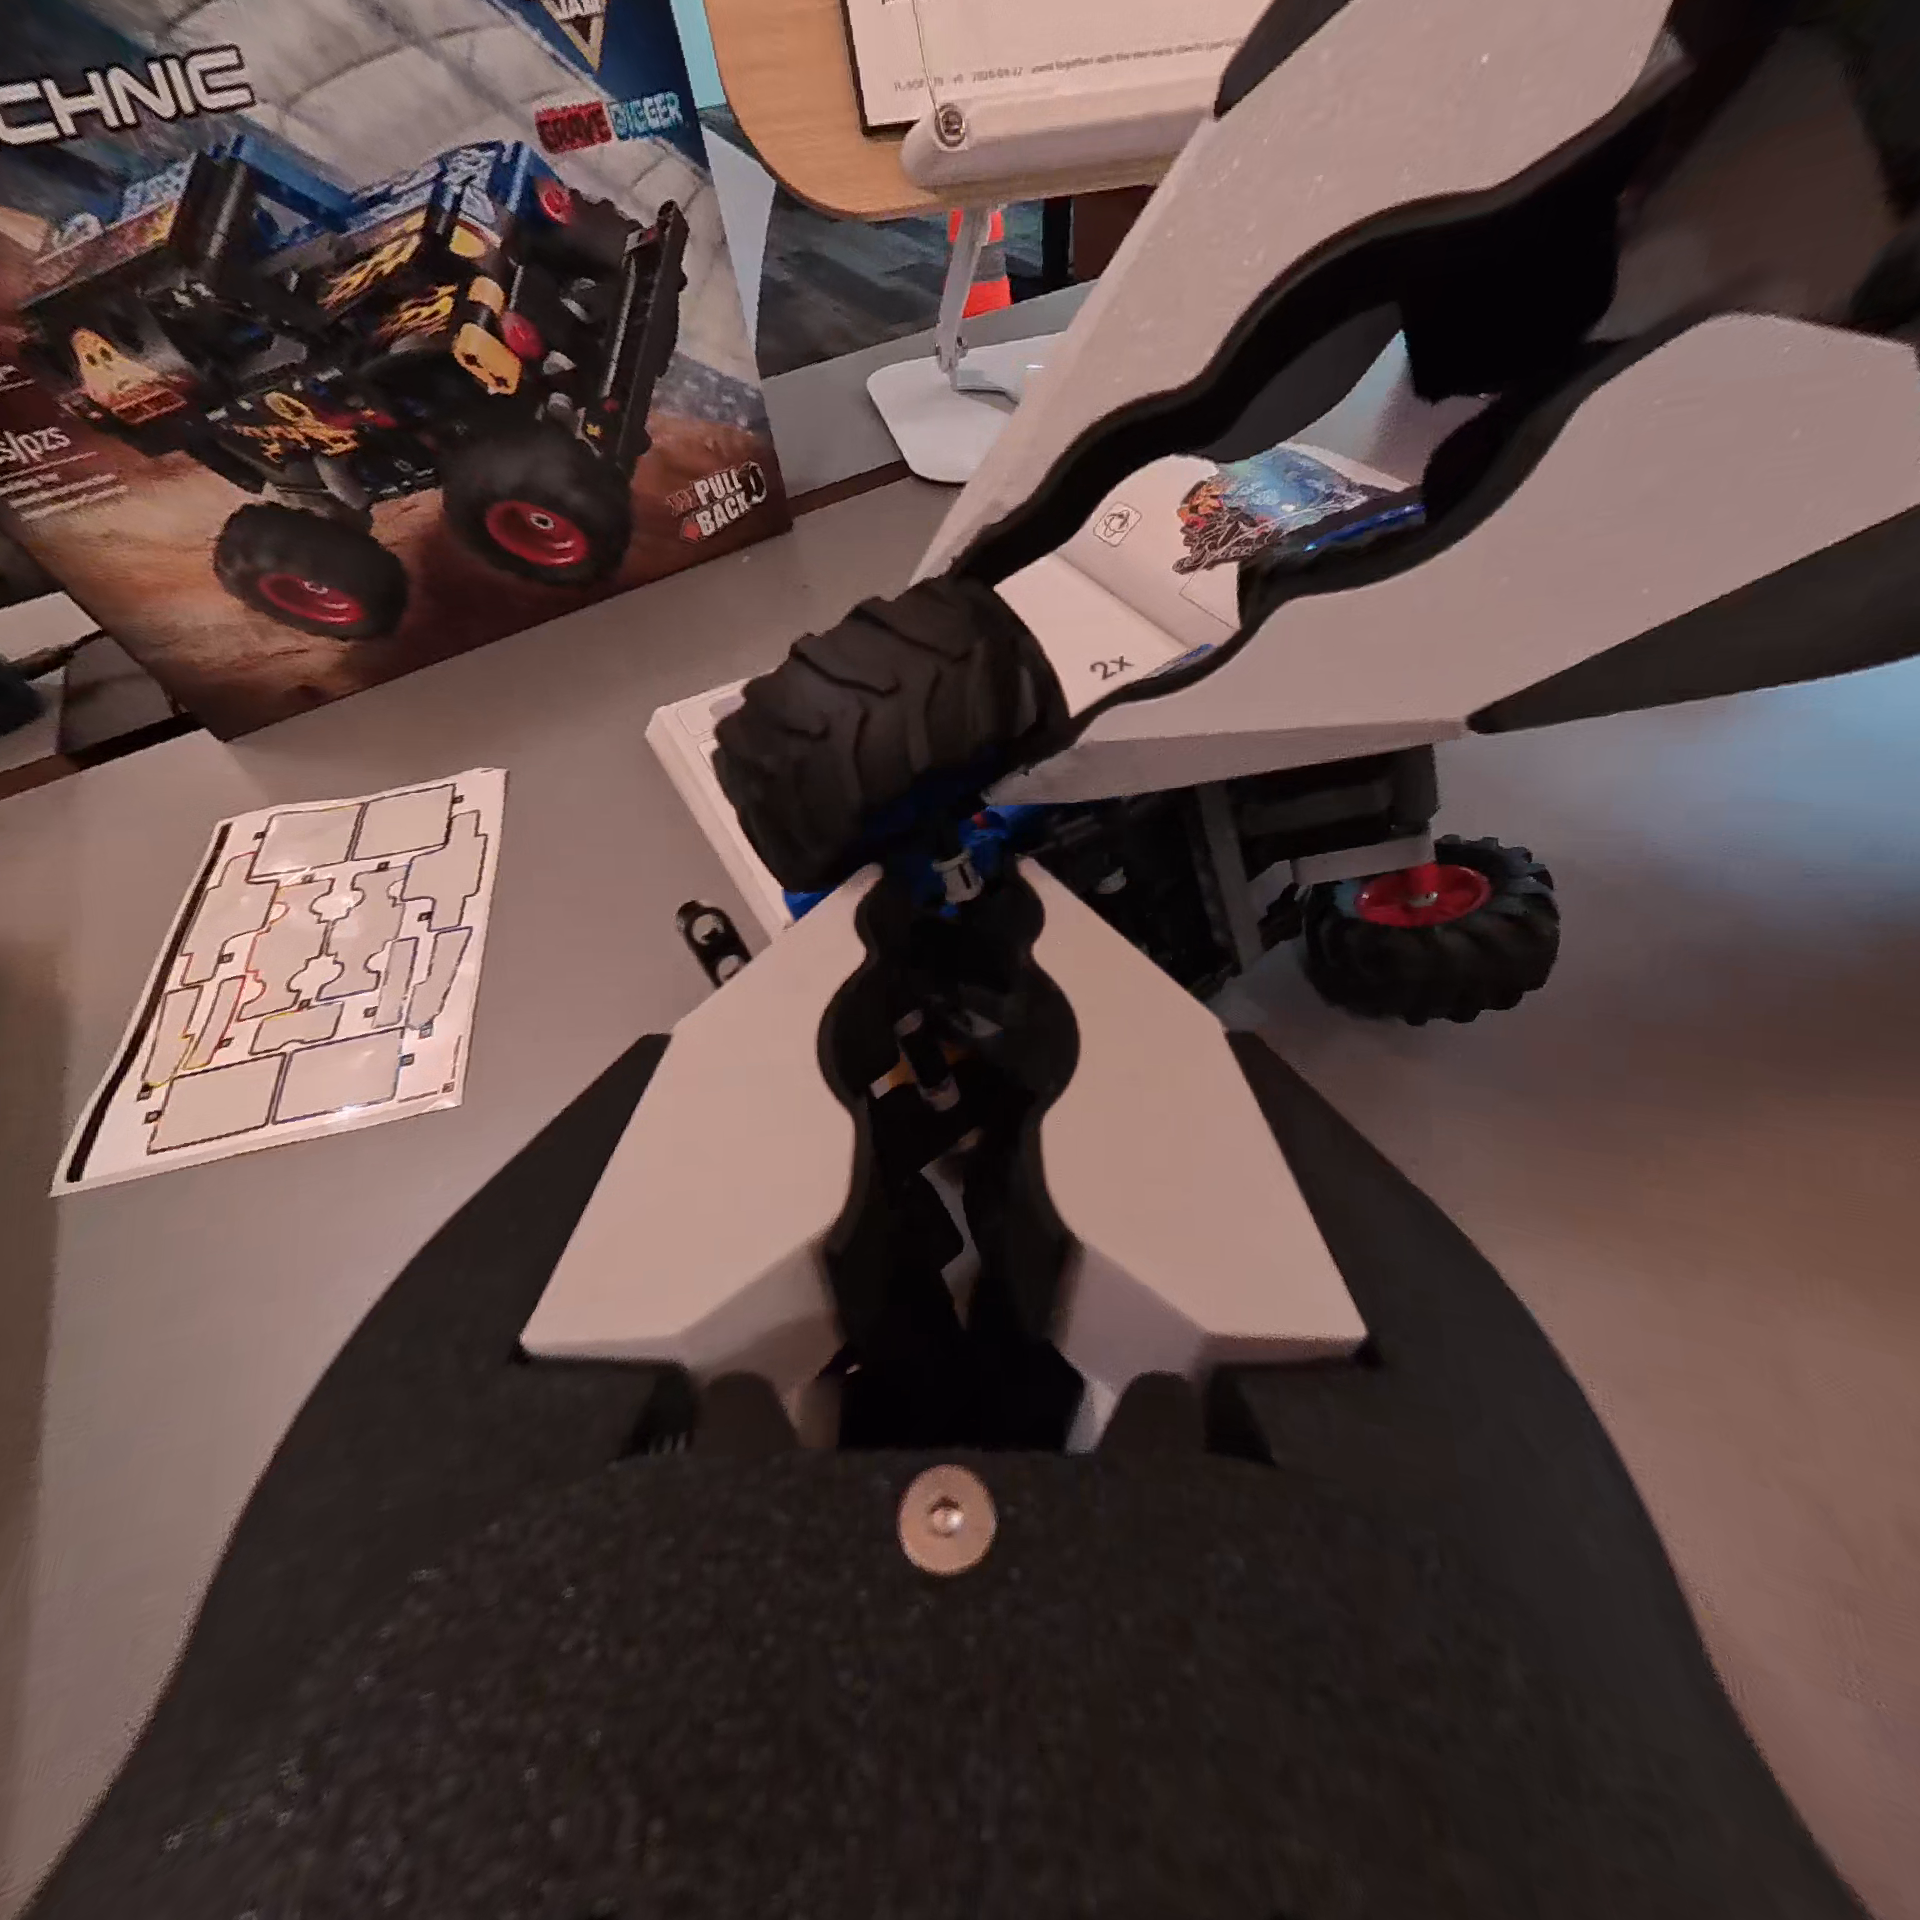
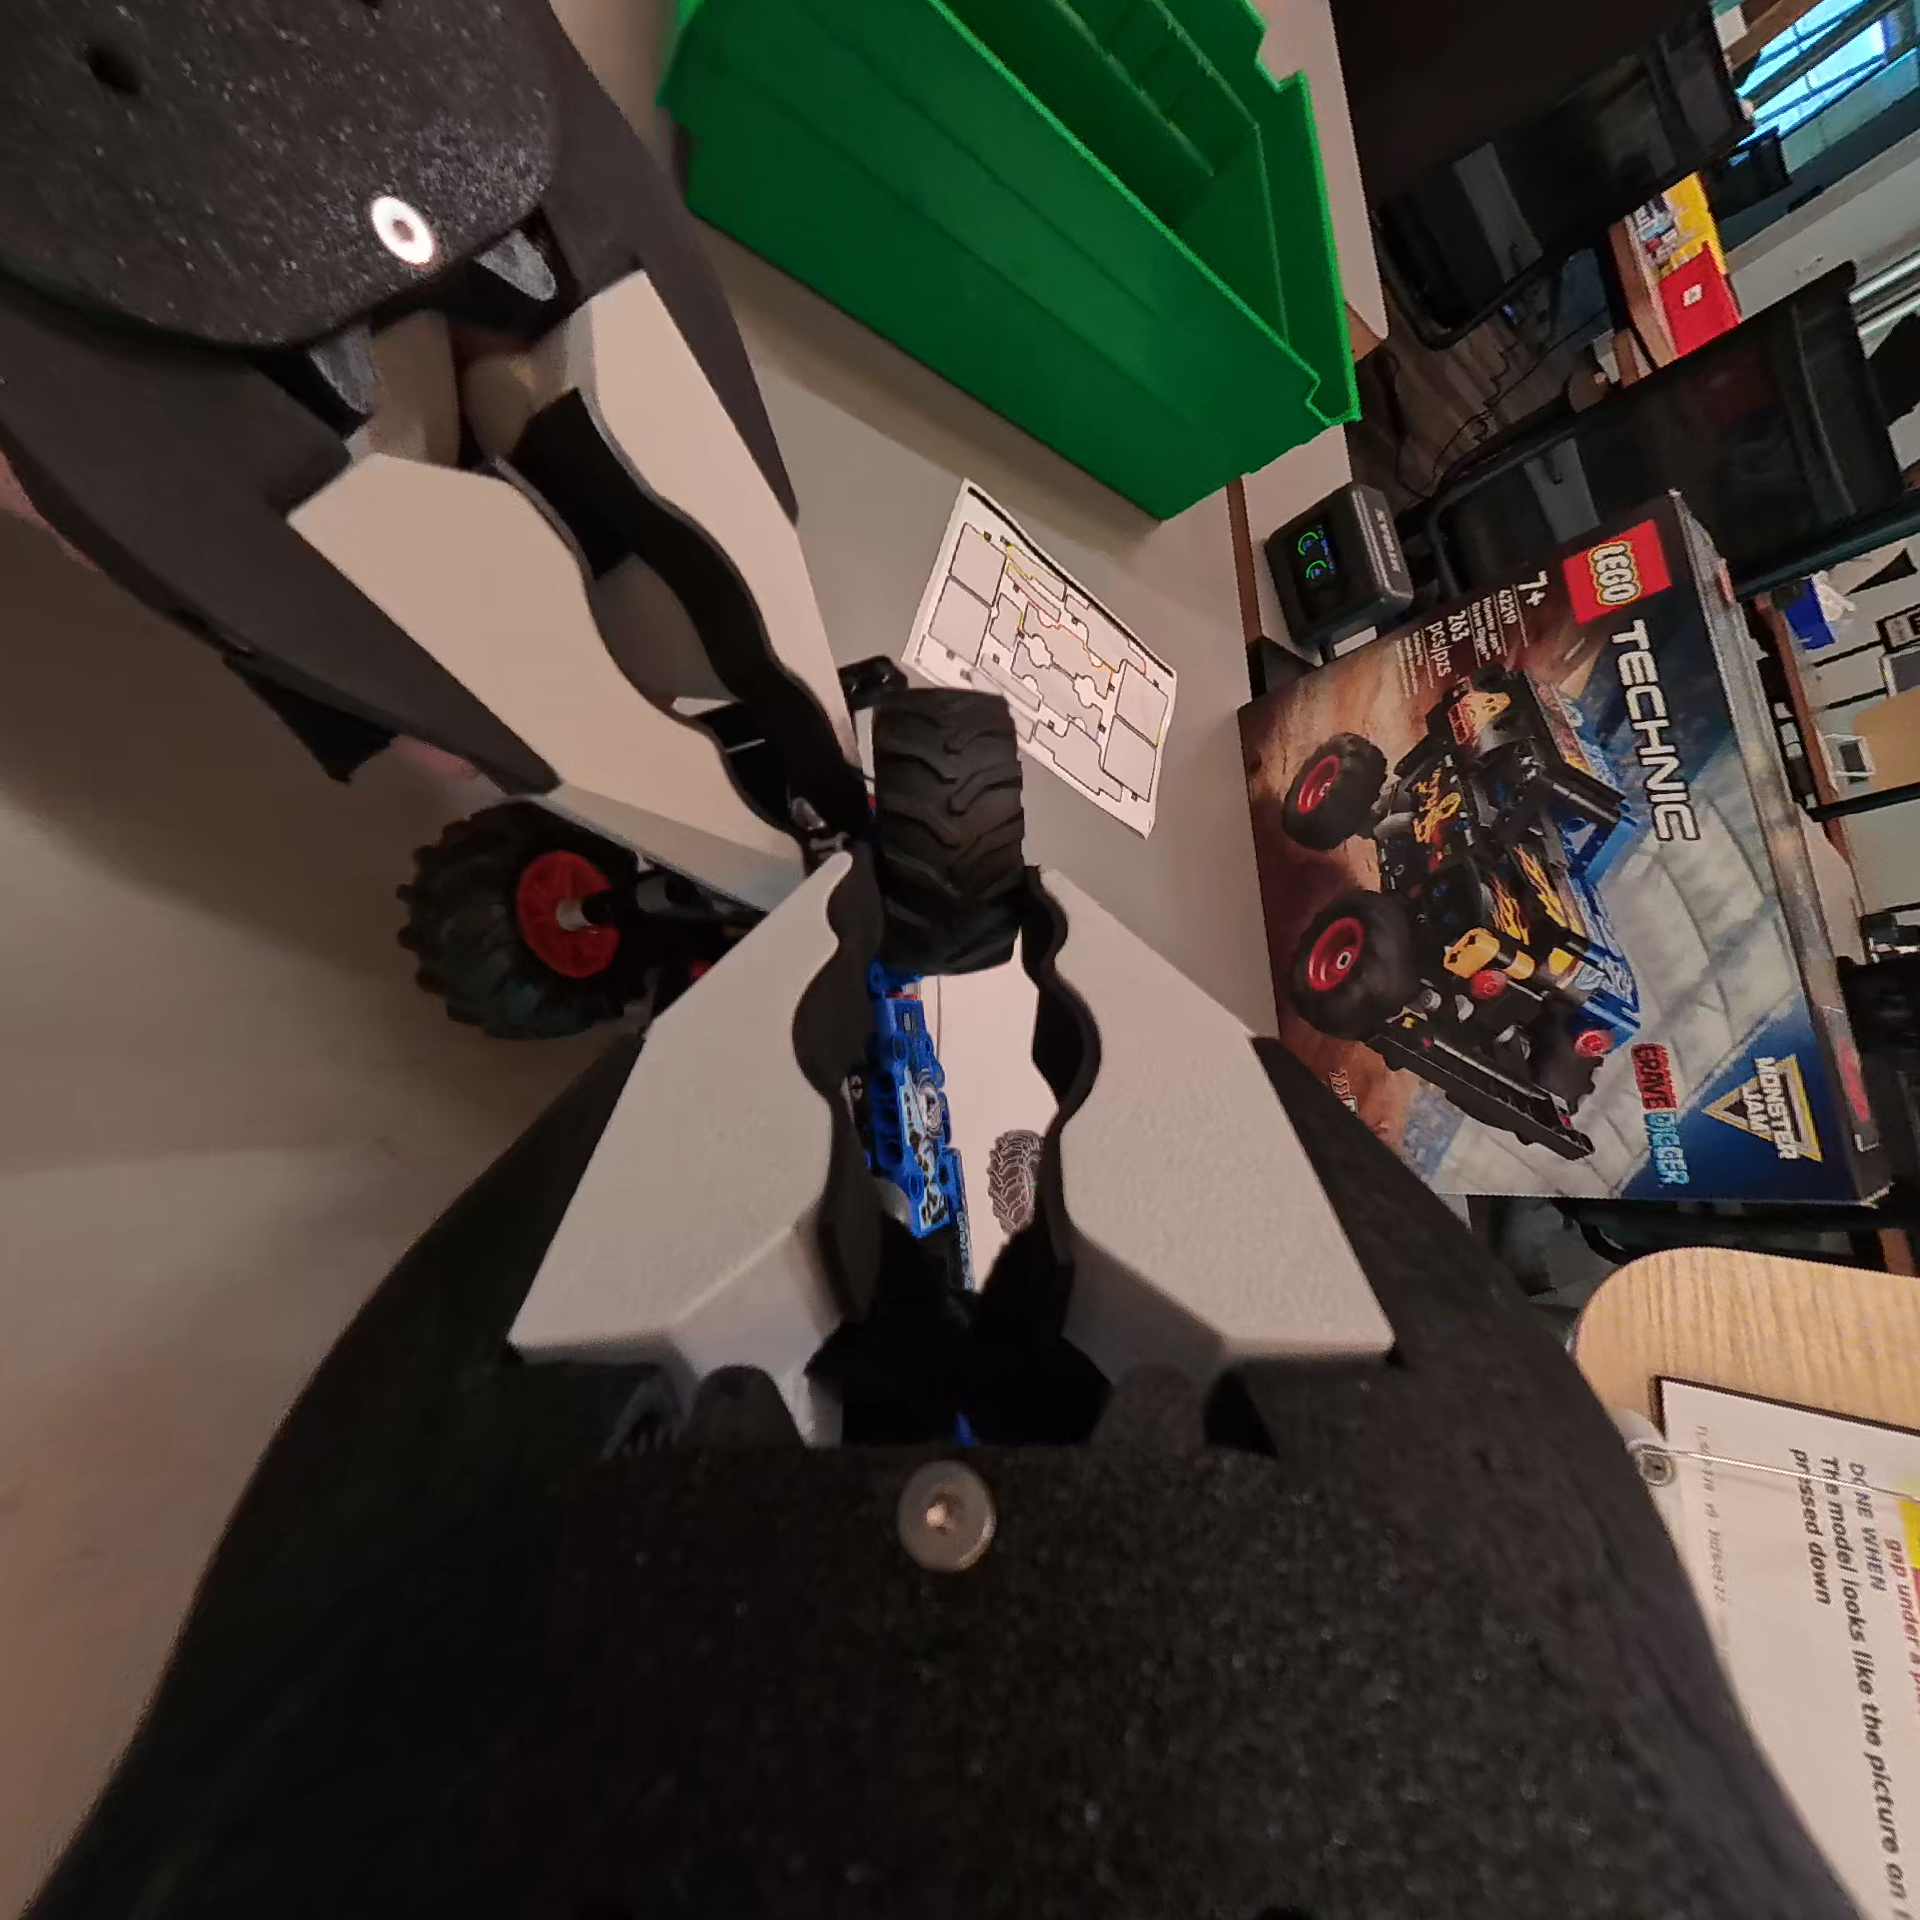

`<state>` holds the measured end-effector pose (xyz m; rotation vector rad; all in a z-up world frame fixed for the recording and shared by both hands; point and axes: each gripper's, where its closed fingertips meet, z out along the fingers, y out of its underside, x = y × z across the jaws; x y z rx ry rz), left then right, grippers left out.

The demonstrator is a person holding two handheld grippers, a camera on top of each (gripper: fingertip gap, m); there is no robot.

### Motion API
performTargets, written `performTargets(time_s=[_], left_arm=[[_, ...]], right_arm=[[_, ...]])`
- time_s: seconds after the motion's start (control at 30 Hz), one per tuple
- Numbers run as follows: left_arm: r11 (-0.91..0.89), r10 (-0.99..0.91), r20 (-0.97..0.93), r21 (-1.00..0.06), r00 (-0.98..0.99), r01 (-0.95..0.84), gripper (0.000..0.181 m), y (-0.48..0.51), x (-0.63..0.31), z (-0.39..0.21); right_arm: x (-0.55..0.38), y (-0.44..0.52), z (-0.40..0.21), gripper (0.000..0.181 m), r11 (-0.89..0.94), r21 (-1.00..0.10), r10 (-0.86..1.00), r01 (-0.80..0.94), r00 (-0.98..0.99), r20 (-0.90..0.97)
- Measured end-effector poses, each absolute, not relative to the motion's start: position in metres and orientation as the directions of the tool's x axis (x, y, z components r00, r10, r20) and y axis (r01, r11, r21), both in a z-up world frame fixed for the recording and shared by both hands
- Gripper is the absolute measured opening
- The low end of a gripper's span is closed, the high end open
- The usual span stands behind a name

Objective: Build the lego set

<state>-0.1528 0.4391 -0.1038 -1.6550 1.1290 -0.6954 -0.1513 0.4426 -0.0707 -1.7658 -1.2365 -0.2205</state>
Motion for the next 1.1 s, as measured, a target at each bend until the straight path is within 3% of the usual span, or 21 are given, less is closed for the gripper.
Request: performTargets(time_s=[0.23,0.57,0.8,1.1], left_arm=[[-0.105,-0.917,-0.031,-0.943,0.398,-0.314,0.007,0.4377,-0.1508,-0.1045],[-0.106,-0.919,-0.012,-0.956,0.395,-0.275,0.006,0.4371,-0.149,-0.1052],[-0.035,-0.887,-0.102,-0.958,0.45,-0.286,0.007,0.4323,-0.1588,-0.1031],[-0.117,-0.91,0.003,-0.961,0.414,-0.25,0.006,0.4323,-0.1548,-0.1051]], right_arm=[[-0.1516,0.442,-0.0714,0.026,-0.028,-0.557,0.659,0.83,0.435,0.614],[-0.1507,0.4406,-0.0712,0.026,0.059,-0.365,0.555,0.929,0.273,0.786],[-0.1558,0.436,-0.0714,0.026,0.044,-0.395,0.583,0.918,0.298,0.756],[-0.1582,0.436,-0.0691,0.026,0.049,-0.342,0.564,0.938,0.257,0.785]])
